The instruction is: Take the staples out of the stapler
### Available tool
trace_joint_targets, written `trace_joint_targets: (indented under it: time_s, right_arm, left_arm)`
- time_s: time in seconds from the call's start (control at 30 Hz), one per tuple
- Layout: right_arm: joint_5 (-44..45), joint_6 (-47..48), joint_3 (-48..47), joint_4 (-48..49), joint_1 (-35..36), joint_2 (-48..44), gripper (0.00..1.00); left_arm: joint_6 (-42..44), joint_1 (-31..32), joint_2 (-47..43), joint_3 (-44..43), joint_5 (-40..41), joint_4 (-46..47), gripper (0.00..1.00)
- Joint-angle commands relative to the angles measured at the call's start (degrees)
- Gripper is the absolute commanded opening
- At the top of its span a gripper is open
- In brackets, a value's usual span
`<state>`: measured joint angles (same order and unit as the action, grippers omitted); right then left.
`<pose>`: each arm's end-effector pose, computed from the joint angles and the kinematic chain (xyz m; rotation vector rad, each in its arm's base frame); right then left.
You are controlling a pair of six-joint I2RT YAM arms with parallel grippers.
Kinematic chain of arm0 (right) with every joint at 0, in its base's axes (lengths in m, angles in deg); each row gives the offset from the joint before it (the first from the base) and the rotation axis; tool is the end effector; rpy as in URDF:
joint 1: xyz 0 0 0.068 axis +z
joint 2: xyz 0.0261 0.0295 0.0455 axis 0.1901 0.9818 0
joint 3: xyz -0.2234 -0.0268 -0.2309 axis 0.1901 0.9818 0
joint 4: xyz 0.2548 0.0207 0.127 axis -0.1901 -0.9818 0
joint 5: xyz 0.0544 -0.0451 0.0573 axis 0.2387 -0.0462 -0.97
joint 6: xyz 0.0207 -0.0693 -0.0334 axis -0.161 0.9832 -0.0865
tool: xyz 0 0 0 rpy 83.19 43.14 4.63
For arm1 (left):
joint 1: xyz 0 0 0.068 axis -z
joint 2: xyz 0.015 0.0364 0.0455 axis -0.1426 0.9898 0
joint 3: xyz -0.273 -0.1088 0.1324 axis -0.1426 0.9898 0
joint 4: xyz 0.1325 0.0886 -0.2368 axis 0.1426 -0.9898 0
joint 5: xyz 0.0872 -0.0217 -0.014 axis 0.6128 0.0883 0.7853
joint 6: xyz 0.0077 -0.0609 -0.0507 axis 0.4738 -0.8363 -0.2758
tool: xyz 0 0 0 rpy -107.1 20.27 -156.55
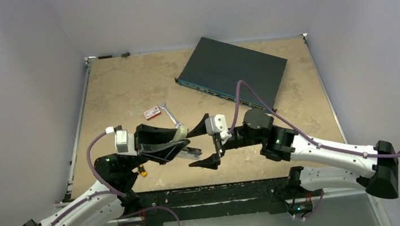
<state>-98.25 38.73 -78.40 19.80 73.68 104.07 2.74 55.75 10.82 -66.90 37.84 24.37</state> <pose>0.0885 0.2443 0.4043 -1.2046 0.9874 1.1676 0.0736 -0.1245 0.3756 0.5910 0.8267 -1.4489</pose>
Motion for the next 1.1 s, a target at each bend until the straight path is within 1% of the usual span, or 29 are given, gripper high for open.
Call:
trace_joint_targets:
  time_s: [0.0,0.1,0.27,0.5,0.57,0.6,0.63,0.67,0.7,0.77,0.8,0.83,0.87,0.93,0.97,1.03,1.07]
  right_arm:
    - [-2.7,2.6,-2.7,3.5,0.5,2.8,0.85]
    - [-2.1,2.3,-3.2,4.1,0.6,4.1,0.83]
    - [-2.7,1.2,-3.5,5.1,1.0,5.7,0.68]
    - [-3.2,-0.5,-2.3,7.5,1.1,7.0,0.54]
    - [-3.2,-0.6,-2.0,7.6,1.1,7.0,0.45]
    - [-3.3,-0.7,-1.9,7.6,1.2,6.9,0.38]
    - [-3.5,-0.7,-1.8,7.7,1.2,6.6,0.28]
    - [-3.8,-0.8,-1.7,7.5,1.2,6.3,0.18]
    - [-4.2,-1.1,-1.6,7.3,1.2,6.0,0.15]
    - [-4.4,-1.9,-0.9,8.0,1.2,5.0,0.13]
    - [-4.0,-2.5,-0.2,8.7,1.2,4.5,0.11]
    - [-3.7,-2.7,0.3,9.4,1.2,3.8,0.05]
    - [-3.2,-2.7,0.7,9.9,1.2,3.2,0.00]
    - [-2.0,-3.1,1.5,10.2,1.1,2.3,0.00]
    - [-1.5,-3.3,1.6,10.1,1.2,2.0,0.00]
    - [-0.3,-3.9,1.9,10.2,1.1,1.4,0.00]
    - [0.4,-4.2,2.1,10.3,1.2,1.2,0.00]
  left_arm:
    - [-2.4,0.0,0.6,-0.7,-1.8,4.2,0.00]
    - [-2.9,0.0,1.1,-0.4,-2.1,5.4,0.00]
    - [-3.0,0.0,1.3,0.1,-1.8,6.5,0.00]
    - [-3.0,0.0,1.1,0.4,-1.7,7.0,0.00]
    - [-2.8,0.0,1.0,0.6,-1.7,6.9,0.00]
    - [-2.7,0.0,0.9,0.6,-1.6,6.7,0.00]
    - [-2.5,0.0,0.8,0.6,-1.5,6.3,0.00]
    - [-2.3,-0.1,0.6,0.6,-1.3,5.6,0.04]
    - [-2.0,-0.1,0.4,0.6,-0.8,4.8,0.12]
    - [-1.6,0.0,-0.5,0.9,0.9,3.3,0.29]
    - [-1.4,0.0,-1.0,1.2,1.9,2.8,0.36]
    - [-1.3,0.0,-1.4,1.3,2.7,2.1,0.42]
    - [-1.1,-0.1,-1.8,1.2,3.4,1.2,0.46]
    - [-0.6,-0.1,-2.4,1.0,4.3,-0.5,0.54]
    - [-0.2,-0.1,-2.6,0.8,4.5,-1.2,0.68]
    - [0.5,0.0,-3.3,0.3,4.8,-3.0,0.81]
    - [1.0,0.0,-3.8,0.0,5.0,-4.2,0.85]
